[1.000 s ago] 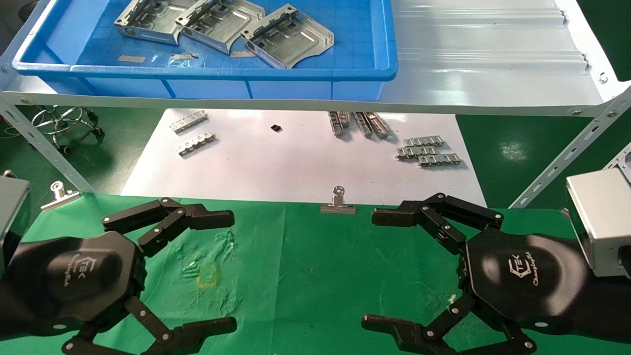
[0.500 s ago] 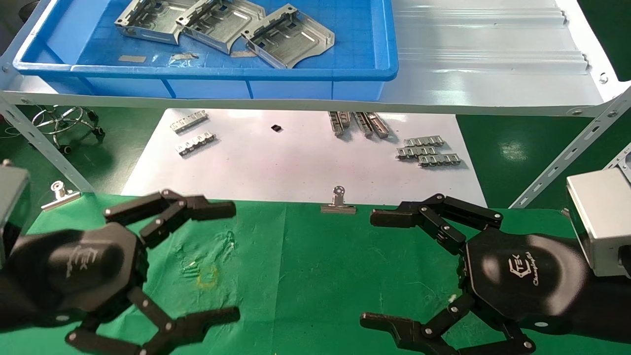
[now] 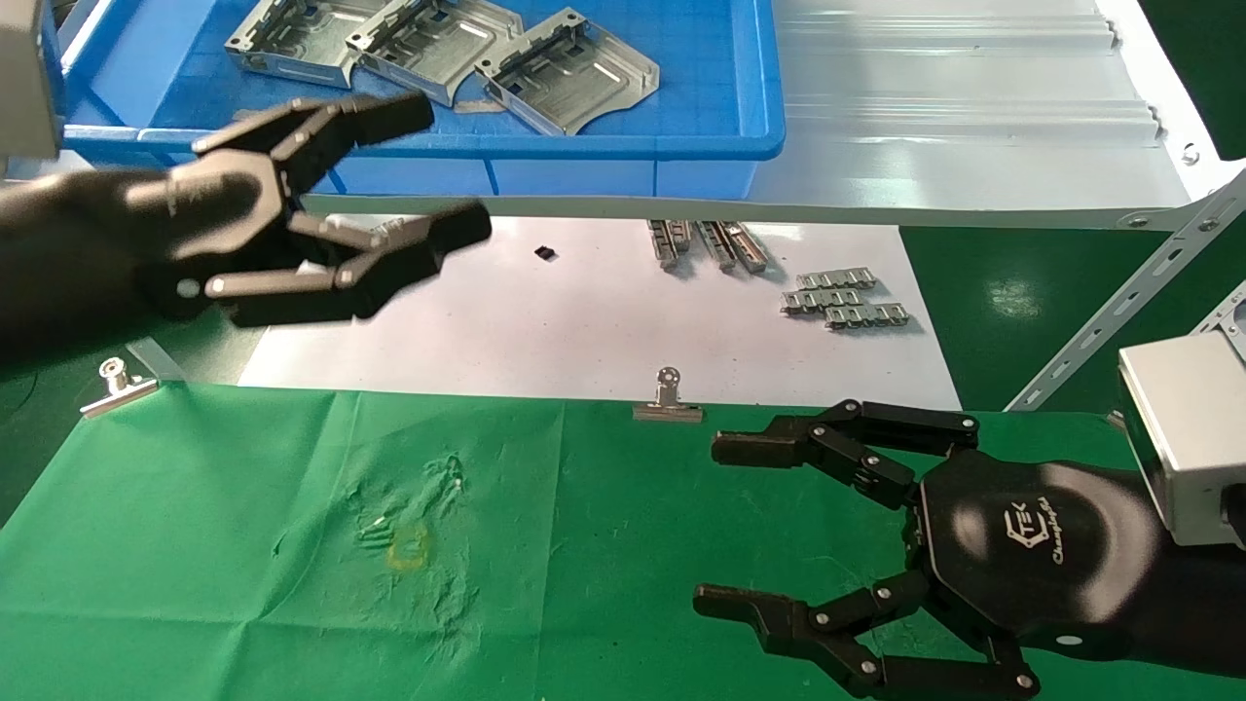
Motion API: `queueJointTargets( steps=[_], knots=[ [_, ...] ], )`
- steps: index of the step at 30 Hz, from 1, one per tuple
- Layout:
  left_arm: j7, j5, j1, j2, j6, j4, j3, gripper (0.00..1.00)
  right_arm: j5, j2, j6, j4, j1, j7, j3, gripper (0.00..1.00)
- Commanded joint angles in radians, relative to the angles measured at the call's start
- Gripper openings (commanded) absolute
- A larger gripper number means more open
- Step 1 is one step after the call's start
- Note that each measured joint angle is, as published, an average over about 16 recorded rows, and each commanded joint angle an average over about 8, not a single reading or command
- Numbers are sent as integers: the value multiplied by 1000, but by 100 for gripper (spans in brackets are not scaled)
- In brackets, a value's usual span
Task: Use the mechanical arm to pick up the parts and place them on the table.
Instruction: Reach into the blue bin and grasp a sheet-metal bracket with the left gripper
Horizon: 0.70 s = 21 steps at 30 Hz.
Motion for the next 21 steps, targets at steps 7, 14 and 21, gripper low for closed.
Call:
queueJointTargets(
  steps=[7, 14, 21],
  knots=[
    [-14, 136, -167, 58, -111, 152, 48, 100, 0, 0, 0, 0, 0, 0, 0, 0],
    [-3, 277, -328, 90, -150, 357, 110, 100, 0, 0, 0, 0, 0, 0, 0, 0],
    [56, 366, -480, 145, -200, 598, 142, 100, 0, 0, 0, 0, 0, 0, 0, 0]
  ],
)
